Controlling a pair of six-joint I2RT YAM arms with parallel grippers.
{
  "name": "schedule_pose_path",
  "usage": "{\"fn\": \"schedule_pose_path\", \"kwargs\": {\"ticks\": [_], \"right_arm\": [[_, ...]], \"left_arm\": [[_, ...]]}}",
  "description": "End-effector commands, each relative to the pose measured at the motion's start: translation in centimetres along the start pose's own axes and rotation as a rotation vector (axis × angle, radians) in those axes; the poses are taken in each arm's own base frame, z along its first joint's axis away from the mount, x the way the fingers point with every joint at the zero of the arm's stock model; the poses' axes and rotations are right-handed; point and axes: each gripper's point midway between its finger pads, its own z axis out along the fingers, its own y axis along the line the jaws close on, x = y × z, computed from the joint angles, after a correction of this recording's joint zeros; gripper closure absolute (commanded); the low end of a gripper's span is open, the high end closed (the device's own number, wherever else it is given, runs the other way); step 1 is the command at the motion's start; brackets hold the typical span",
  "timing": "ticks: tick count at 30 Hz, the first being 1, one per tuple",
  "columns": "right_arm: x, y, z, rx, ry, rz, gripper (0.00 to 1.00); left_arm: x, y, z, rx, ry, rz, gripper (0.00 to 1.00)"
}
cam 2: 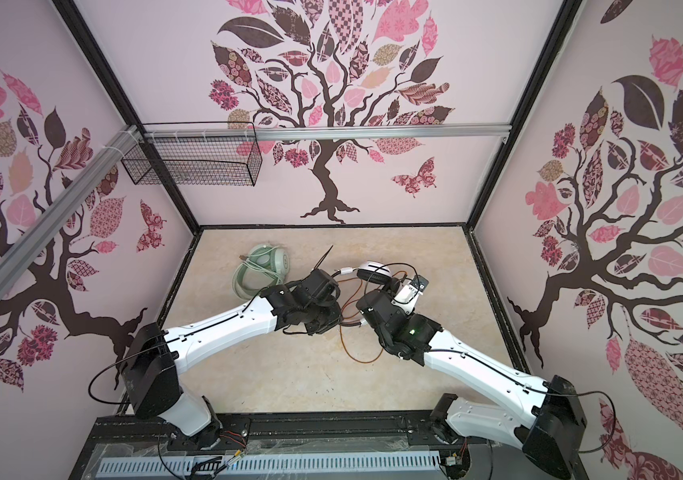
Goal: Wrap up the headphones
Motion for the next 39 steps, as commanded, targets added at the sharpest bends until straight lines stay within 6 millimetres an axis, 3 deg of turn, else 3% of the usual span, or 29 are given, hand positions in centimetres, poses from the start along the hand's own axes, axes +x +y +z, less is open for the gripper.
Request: {"fn": "schedule_pose_path", "kwargs": {"ticks": [1,6,15,18,21,25,29,32,36,39], "right_arm": [[-3.2,1.9,-1.5,-0.095,-0.077,0.153,0.68],[-3.3,1.8,-1.9,-0.116,-0.07,0.18,0.69],[-3.6,2.2,-2.4,-0.17,-0.07,0.175,0.68],[-3.5,2.7,-2.6,-0.217,-0.067,0.148,0.57],[-3.9,3.6,-3.3,-0.286,-0.075,0.045,0.34],[-3.8,3.8,-5.1,-0.408,-0.078,-0.19,0.17],[-4.1,3.1,-8.9,-0.627,-0.091,-0.307,0.17],[-4.3,2.5,-10.4,-0.653,-0.047,-0.365,0.18],[-0.7,5.0,-11.8,-0.789,0.135,-0.533,0.14],[2.6,7.2,-13.5,-0.949,0.282,-0.627,0.12]], "left_arm": [[0.1,0.2,0.3,-0.034,0.006,0.032,0.73],[-0.6,0.9,0.2,-0.07,-0.025,0.046,0.73],[-0.8,0.9,0.5,-0.076,-0.002,0.068,0.97],[-0.6,0.8,0.6,-0.076,0.01,0.083,1.0],[-1.5,1.8,0.1,-0.115,-0.012,0.113,1.0],[-4.8,5.3,-2.5,-0.232,-0.107,0.204,1.0],[-6.7,9.1,-5.4,-0.244,-0.143,0.29,1.0],[-7.0,11.6,-8.0,-0.223,-0.165,0.319,1.0],[-6.0,13.7,-10.8,-0.206,-0.134,0.356,1.0],[-4.0,14.9,-12.0,-0.231,-0.045,0.396,1.0]]}}
